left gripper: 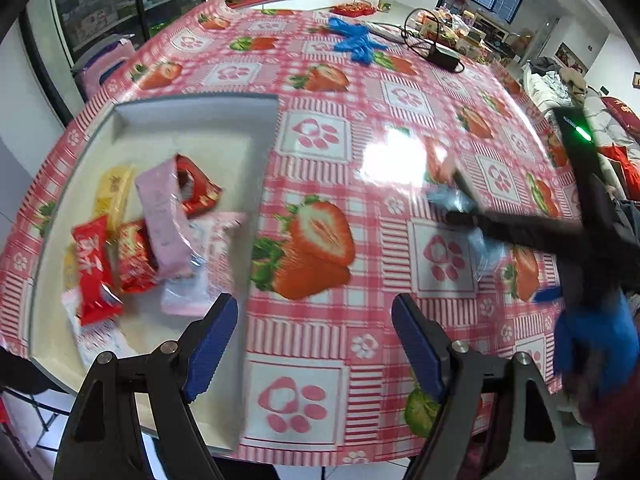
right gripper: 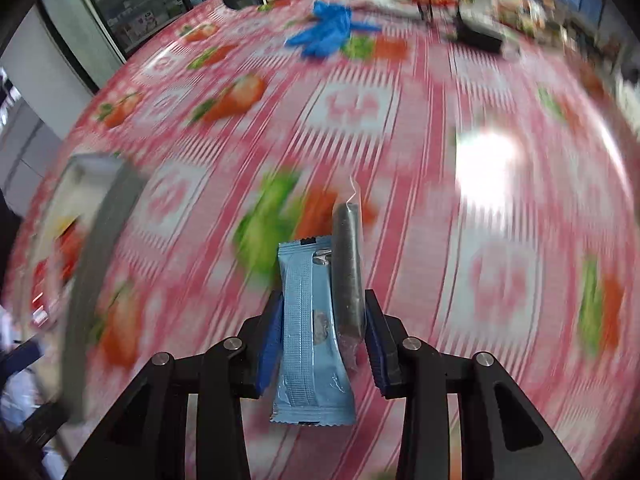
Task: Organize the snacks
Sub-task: 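Move left tool to blue bar while right tool grasps clear dark-stick pack, then close left tool on the blue bar and lift it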
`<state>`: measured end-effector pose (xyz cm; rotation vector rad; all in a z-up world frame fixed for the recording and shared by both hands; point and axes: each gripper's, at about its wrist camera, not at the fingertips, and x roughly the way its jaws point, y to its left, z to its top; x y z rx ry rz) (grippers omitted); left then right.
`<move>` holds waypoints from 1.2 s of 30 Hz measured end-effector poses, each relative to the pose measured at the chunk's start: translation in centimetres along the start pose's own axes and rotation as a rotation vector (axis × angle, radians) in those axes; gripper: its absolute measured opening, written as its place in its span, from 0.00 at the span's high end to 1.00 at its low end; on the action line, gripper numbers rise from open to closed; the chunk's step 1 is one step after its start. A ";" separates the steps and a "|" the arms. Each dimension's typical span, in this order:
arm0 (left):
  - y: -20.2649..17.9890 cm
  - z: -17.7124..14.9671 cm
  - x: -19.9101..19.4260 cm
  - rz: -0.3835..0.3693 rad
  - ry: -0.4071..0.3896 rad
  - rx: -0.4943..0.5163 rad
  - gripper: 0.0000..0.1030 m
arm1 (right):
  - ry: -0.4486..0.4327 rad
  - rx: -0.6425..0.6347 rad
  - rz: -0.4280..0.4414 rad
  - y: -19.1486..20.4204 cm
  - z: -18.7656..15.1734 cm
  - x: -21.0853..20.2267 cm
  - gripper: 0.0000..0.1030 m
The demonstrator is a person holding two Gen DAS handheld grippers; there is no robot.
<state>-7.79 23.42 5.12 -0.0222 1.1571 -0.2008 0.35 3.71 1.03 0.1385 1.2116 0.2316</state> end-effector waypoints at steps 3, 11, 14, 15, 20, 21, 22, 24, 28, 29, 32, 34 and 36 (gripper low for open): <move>-1.1 -0.5 0.3 -0.008 0.010 0.006 0.20 | -0.026 -0.005 0.039 -0.1 -3.1 -2.1 0.00; -4.0 -1.0 1.8 -0.002 0.048 -0.006 0.20 | -0.079 0.082 -0.054 -3.9 -2.3 -3.6 0.00; -4.8 -1.6 2.9 0.002 0.085 -0.053 0.20 | -0.026 0.006 -0.071 -2.2 -1.9 -1.4 0.00; -5.1 -1.8 3.4 0.004 0.095 -0.070 0.20 | -0.008 -0.022 -0.090 -1.6 -1.8 -0.5 0.00; -6.8 -2.4 4.6 0.042 0.094 -0.108 0.18 | -0.001 -0.134 -0.186 -0.6 -1.9 0.6 0.00; -7.0 -2.3 4.7 0.041 0.091 -0.108 0.18 | -0.002 -0.142 -0.183 -0.7 -1.9 0.7 0.00; -7.3 -2.2 4.8 0.040 0.093 -0.112 0.18 | -0.001 -0.155 -0.178 -0.8 -1.9 0.7 0.00; -7.5 -2.2 4.8 0.041 0.095 -0.123 0.18 | -0.005 -0.167 -0.173 -1.1 -1.8 0.6 0.00; -7.6 -2.3 4.5 0.060 0.075 -0.147 0.18 | -0.040 -0.196 -0.163 -1.4 -2.4 -0.4 0.25; -7.5 -2.3 4.5 0.065 0.074 -0.156 0.18 | -0.050 -0.203 -0.158 -1.3 -2.4 -0.7 0.36; -7.5 -2.2 4.3 0.078 0.063 -0.130 0.18 | -0.060 -0.214 -0.148 -1.3 -2.7 -1.5 0.76; -8.0 -2.1 3.6 0.099 0.016 -0.052 0.18 | -0.065 -0.213 -0.153 -2.0 -3.1 -1.9 0.76; -8.7 -2.1 2.7 0.111 -0.048 0.076 0.18 | -0.069 -0.191 -0.173 -3.2 -3.5 -2.4 0.76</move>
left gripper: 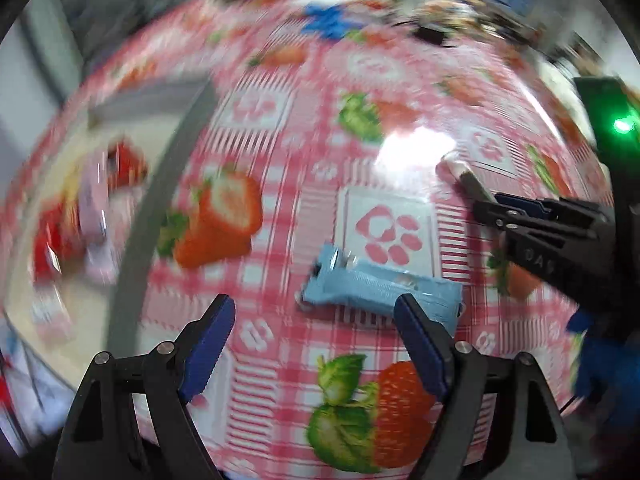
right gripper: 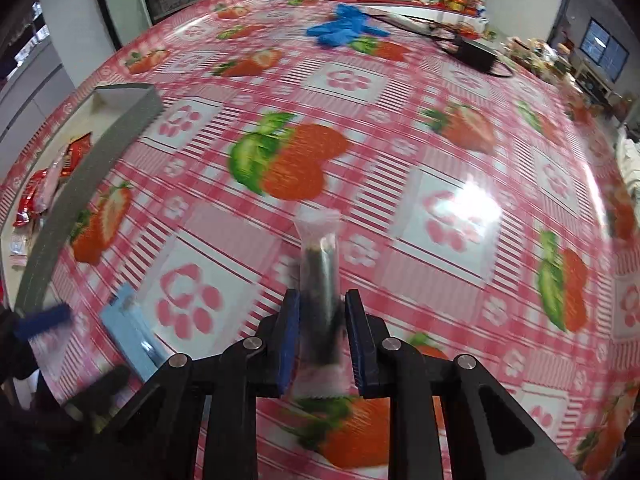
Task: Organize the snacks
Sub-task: 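Close left tool on the blue bar and lift it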
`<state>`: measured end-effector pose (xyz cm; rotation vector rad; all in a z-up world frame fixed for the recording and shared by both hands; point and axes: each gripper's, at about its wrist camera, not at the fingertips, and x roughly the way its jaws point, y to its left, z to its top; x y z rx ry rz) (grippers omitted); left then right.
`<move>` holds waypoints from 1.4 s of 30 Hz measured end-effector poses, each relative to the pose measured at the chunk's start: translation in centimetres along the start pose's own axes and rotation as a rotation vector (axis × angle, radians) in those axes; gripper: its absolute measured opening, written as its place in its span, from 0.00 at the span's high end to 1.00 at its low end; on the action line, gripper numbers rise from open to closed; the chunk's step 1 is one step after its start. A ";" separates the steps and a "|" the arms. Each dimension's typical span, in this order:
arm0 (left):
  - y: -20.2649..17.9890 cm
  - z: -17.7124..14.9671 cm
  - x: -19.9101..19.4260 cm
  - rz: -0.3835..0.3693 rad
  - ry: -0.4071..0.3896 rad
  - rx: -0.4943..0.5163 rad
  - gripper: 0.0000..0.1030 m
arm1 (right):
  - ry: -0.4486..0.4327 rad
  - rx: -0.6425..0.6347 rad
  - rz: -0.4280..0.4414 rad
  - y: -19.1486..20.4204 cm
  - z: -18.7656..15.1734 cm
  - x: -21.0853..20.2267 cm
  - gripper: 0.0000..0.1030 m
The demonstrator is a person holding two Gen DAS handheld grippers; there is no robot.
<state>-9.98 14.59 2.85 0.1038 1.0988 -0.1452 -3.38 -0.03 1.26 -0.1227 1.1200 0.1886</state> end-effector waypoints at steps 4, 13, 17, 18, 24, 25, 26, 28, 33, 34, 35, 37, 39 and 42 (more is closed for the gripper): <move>-3.2 -0.5 -0.6 0.058 -0.116 0.365 0.18 | 0.004 0.084 0.013 -3.6 -1.7 -0.8 0.76; -5.6 0.7 2.5 0.106 -0.164 0.619 0.16 | -0.003 0.128 0.046 -5.0 -3.0 -1.6 0.75; -3.2 4.0 3.9 0.074 -0.114 0.387 0.16 | 0.018 0.148 0.024 -4.8 -2.5 -1.0 0.14; -2.7 4.3 4.0 0.050 -0.093 0.361 0.16 | 0.020 0.152 0.006 -4.8 -2.4 -0.9 0.00; -3.4 3.7 3.6 0.066 -0.091 0.405 0.15 | 0.034 0.138 -0.026 -4.6 -1.8 0.6 0.00; -3.4 3.7 3.7 0.067 -0.078 0.393 0.14 | 0.032 0.121 -0.036 -4.4 -1.6 0.7 0.00; -3.3 3.7 3.7 0.064 -0.062 0.380 0.14 | 0.030 0.115 -0.033 -4.3 -1.5 0.8 0.00; -3.1 4.0 3.8 0.051 -0.017 0.343 0.14 | 0.030 0.108 -0.027 -4.4 -1.4 0.8 0.00; -2.2 2.8 0.6 0.045 -0.136 0.400 0.14 | -0.026 0.093 -0.024 -4.3 -2.0 0.6 0.00; -2.1 2.5 -0.1 0.041 -0.162 0.434 0.14 | -0.033 0.090 -0.025 -4.3 -2.1 0.6 0.00; -2.0 2.1 -0.7 0.035 -0.173 0.475 0.14 | -0.031 0.092 -0.025 -4.3 -2.0 0.6 0.00; -1.7 1.8 -0.9 0.039 -0.133 0.489 0.14 | -0.017 0.093 -0.025 -4.3 -1.8 0.6 0.00; -1.1 1.9 -0.7 0.031 -0.070 0.406 0.14 | -0.014 0.094 -0.026 -4.3 -1.8 0.6 0.00; -0.1 2.7 0.0 -0.040 0.030 0.170 0.14 | -0.027 0.091 -0.026 -4.3 -1.8 0.6 0.00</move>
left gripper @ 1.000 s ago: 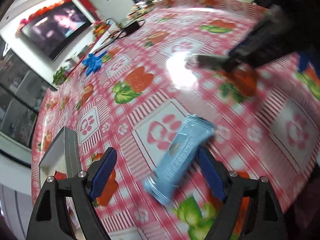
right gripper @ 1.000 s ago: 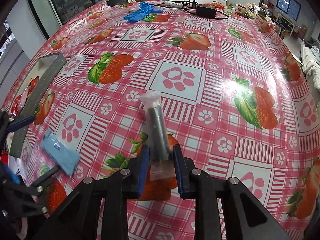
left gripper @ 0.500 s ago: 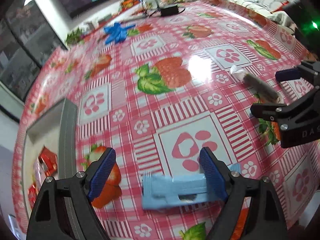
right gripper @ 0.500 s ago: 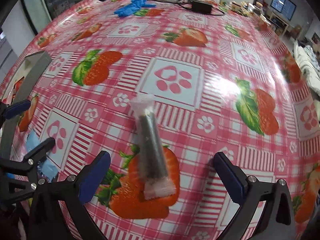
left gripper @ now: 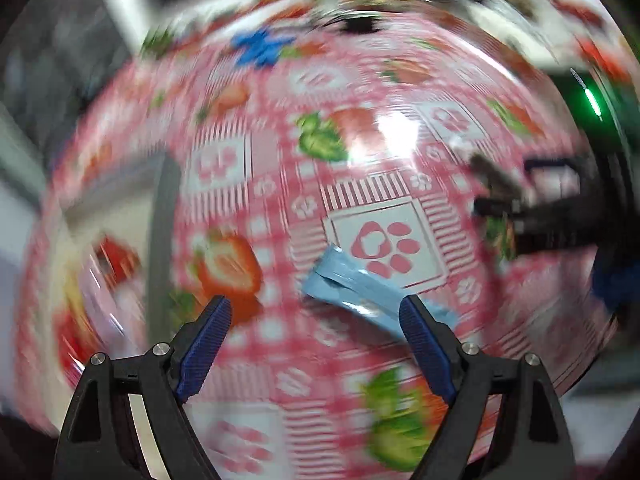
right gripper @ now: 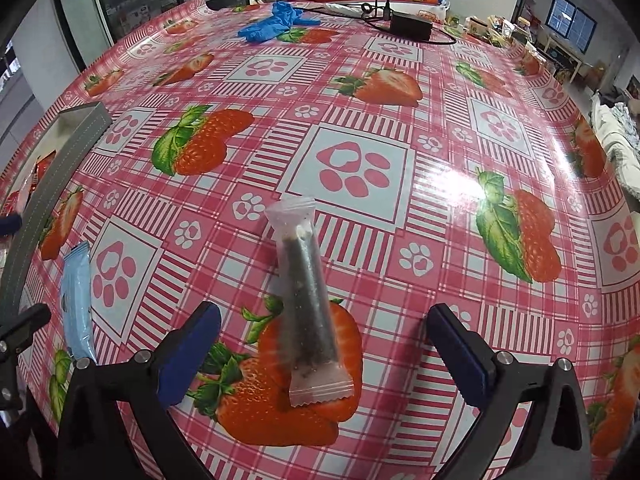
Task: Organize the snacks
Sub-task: 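Close left tool on the blue bar and lift it, then carry blue bar with left tool while right tool carries clear pack to tray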
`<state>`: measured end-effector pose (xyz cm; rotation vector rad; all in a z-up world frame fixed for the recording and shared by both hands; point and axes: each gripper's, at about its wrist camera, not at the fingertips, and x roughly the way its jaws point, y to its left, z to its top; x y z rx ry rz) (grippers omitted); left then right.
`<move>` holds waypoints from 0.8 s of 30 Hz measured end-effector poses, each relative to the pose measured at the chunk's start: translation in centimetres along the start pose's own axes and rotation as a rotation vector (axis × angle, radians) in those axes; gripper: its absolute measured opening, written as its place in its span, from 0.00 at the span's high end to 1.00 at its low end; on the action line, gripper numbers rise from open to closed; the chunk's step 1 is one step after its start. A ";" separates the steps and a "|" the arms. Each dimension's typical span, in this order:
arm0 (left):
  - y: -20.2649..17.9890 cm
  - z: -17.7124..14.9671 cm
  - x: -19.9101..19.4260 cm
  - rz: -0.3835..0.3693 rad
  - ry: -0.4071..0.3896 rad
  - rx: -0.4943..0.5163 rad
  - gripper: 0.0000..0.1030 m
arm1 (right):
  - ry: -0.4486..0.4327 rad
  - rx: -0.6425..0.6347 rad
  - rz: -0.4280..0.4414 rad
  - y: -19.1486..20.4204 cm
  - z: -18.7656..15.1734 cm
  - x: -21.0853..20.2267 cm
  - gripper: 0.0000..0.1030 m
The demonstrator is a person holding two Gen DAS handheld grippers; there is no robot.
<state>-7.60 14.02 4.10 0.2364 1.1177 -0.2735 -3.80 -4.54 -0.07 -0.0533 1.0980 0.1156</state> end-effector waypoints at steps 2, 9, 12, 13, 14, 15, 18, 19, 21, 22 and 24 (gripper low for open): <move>-0.1 0.2 0.5 -0.023 0.034 -0.125 0.14 | -0.003 0.001 0.000 0.0 0.0 0.0 0.00; -3.4 -0.6 3.2 0.114 0.131 -0.264 0.06 | -0.006 0.006 -0.004 0.0 0.0 0.0 0.00; -3.1 -0.8 3.6 0.121 0.110 -0.325 0.01 | 0.012 0.025 -0.014 0.1 0.4 0.2 0.00; -3.0 -0.8 3.8 0.112 0.104 -0.339 0.00 | 0.015 0.029 -0.017 0.2 0.5 0.3 0.00; -2.9 -0.7 3.8 0.112 0.099 -0.338 0.01 | 0.017 0.031 -0.018 0.2 0.6 0.3 0.00; -2.8 -0.7 3.9 0.104 0.093 -0.330 0.03 | 0.018 0.031 -0.019 0.3 0.7 0.4 0.00; -2.4 -0.7 3.3 0.084 0.045 -0.287 0.29 | 0.010 0.027 -0.018 0.6 0.8 -0.2 0.22; -2.3 -0.6 3.1 0.074 0.028 -0.263 0.54 | 0.000 0.024 -0.016 0.6 0.8 -0.7 0.47; -2.2 -0.4 3.0 0.032 0.019 -0.208 0.76 | 0.002 0.035 -0.007 0.5 0.9 -1.1 0.83; -1.8 -0.6 2.9 0.007 0.014 -0.204 0.76 | 0.005 0.049 0.005 0.4 0.9 -1.2 0.83; -0.9 -1.2 2.6 -0.063 0.016 -0.214 0.76 | 0.000 0.085 0.063 0.0 0.5 -1.5 0.83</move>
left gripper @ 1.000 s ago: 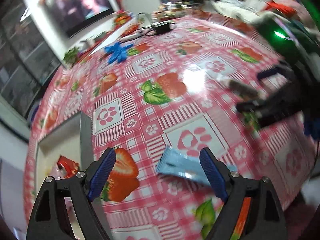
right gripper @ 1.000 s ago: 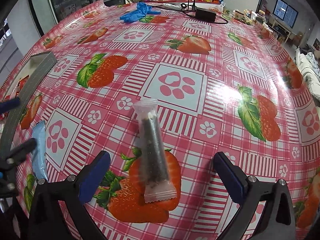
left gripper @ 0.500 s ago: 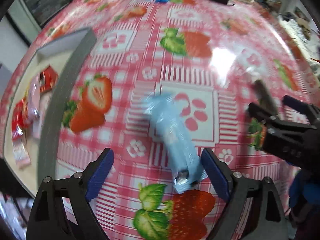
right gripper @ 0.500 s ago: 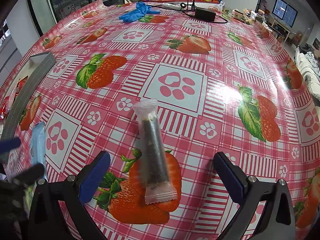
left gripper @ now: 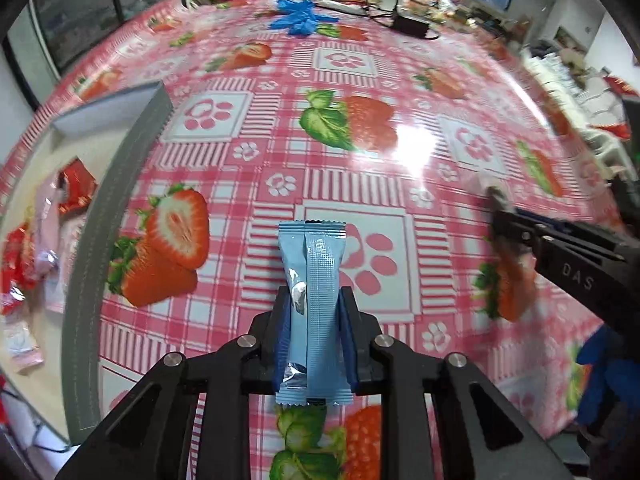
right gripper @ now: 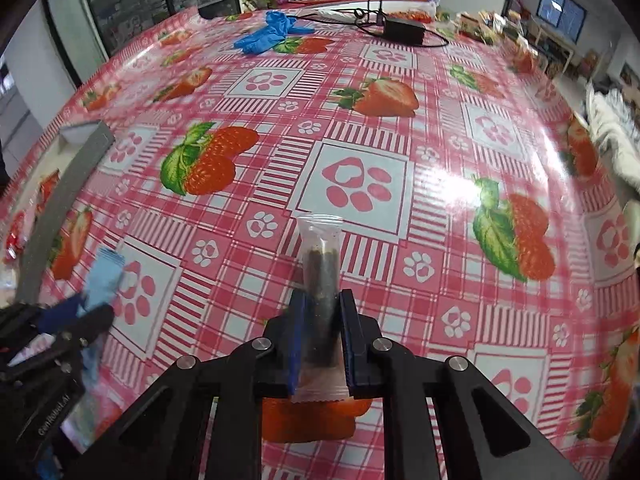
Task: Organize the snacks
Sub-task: 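Carry blue bar with left tool while right tool carries clear pack to tray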
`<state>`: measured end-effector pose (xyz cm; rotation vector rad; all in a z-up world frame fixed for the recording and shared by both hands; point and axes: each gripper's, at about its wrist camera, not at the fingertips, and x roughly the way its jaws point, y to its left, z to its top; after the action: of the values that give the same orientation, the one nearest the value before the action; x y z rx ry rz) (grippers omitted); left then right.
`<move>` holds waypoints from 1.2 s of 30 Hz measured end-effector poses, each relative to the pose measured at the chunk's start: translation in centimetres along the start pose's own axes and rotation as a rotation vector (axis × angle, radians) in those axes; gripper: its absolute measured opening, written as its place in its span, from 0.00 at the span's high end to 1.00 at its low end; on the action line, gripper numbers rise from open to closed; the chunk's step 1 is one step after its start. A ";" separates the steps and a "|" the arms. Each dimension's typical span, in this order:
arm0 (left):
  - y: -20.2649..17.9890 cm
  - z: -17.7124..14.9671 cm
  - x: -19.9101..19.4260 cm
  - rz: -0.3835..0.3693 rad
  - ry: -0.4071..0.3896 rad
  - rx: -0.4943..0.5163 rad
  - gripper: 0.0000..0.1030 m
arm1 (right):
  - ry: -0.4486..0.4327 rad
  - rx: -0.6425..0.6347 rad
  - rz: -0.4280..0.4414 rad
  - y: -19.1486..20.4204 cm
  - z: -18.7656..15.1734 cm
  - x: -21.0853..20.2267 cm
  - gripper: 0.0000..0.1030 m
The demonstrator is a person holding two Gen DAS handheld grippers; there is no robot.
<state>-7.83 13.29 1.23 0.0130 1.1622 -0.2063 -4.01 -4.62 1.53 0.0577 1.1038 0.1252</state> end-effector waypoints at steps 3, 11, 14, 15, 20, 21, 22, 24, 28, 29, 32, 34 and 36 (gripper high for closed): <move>1.2 -0.1 -1.2 -0.038 -0.010 -0.014 0.76 | -0.014 0.029 0.078 0.2 -0.4 -1.2 0.83; 5.1 0.7 -6.2 0.001 -0.112 -0.029 0.76 | -0.066 -0.031 0.180 5.5 1.6 -4.5 0.83; 7.2 0.9 -7.5 0.043 -0.134 -0.040 0.76 | -0.074 -0.068 0.215 8.2 2.6 -4.9 0.83; 8.0 0.9 -7.8 0.054 -0.140 -0.045 0.76 | -0.076 -0.090 0.228 9.7 2.9 -5.0 0.83; 12.6 0.5 -9.2 0.131 -0.171 -0.092 0.76 | -0.061 -0.166 0.283 15.4 4.1 -4.4 0.83; 13.4 0.5 -9.2 0.139 -0.170 -0.103 0.76 | -0.058 -0.175 0.291 16.2 4.2 -4.2 0.83; 14.3 0.5 -9.2 0.148 -0.169 -0.116 0.76 | -0.051 -0.193 0.303 17.7 4.5 -4.0 0.83; 16.4 0.3 -9.0 0.171 -0.166 -0.143 0.76 | -0.041 -0.223 0.316 19.9 4.7 -3.5 0.83; 19.2 0.0 -8.6 0.192 -0.156 -0.184 0.76 | -0.011 -0.264 0.349 23.8 5.1 -2.3 0.83; 20.0 0.0 -8.4 0.195 -0.151 -0.196 0.76 | -0.006 -0.270 0.352 24.3 5.2 -2.1 0.83; 21.7 -0.2 -7.8 0.203 -0.138 -0.224 0.76 | 0.013 -0.299 0.359 26.6 5.6 -1.3 0.83; 22.5 -0.4 -7.4 0.203 -0.126 -0.237 0.76 | 0.031 -0.309 0.364 28.0 5.9 -0.6 0.83; 23.1 -0.5 -7.0 0.201 -0.119 -0.245 0.76 | 0.046 -0.316 0.360 28.9 6.2 0.1 0.83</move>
<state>-7.03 37.10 5.16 -0.0972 1.0534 0.1124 -0.53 24.10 7.35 -0.0303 1.0998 0.6239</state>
